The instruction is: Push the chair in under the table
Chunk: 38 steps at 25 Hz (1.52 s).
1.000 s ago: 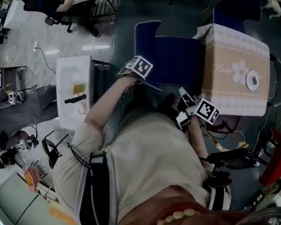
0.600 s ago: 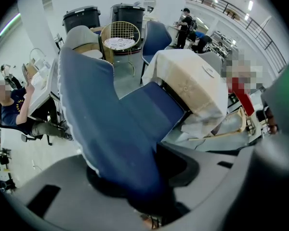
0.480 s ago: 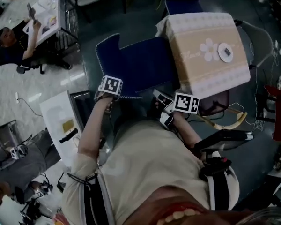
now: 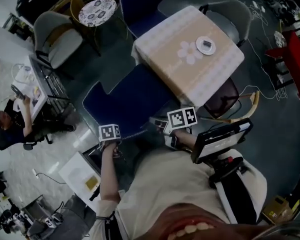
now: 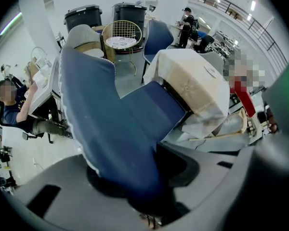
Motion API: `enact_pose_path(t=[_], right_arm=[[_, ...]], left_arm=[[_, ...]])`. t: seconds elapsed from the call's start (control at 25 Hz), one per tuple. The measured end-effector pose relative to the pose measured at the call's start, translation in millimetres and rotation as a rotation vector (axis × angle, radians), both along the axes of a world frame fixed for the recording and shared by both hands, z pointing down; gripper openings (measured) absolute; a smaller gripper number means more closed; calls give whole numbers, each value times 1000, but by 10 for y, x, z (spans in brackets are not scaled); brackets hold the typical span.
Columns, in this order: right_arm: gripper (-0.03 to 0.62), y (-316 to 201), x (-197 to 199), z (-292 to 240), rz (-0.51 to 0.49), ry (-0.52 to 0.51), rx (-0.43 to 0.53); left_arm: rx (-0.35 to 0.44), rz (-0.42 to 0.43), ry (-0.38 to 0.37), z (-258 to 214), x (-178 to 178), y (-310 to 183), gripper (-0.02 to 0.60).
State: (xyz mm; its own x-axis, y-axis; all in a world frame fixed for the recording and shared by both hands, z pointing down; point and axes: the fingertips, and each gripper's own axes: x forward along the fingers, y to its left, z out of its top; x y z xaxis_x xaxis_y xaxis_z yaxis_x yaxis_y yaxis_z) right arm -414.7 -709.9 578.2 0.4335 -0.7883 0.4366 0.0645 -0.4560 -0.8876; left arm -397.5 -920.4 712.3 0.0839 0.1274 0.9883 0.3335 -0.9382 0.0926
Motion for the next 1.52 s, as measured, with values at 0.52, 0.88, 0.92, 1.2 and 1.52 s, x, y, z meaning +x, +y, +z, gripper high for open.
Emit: enact_pose_path(t=[0.52, 0.88, 0.92, 1.2, 1.52], right_arm=[[12, -64, -77, -90, -17, -9, 22], [12, 235, -106, -62, -5, -8, -10], [12, 252, -105, -54, -1, -5, -19], [12, 271, -167, -6, 14, -30, -52], [12, 161, -102, -57, -4, -1, -45]], left_arm=[[-35, 4, 31, -7, -41, 196, 175], [-40, -20, -8, 48, -44, 341, 175], [-33, -7, 14, 72, 19, 322, 175], [-40, 16, 23, 70, 32, 363, 175], [-62, -17, 72, 43, 26, 359, 175]])
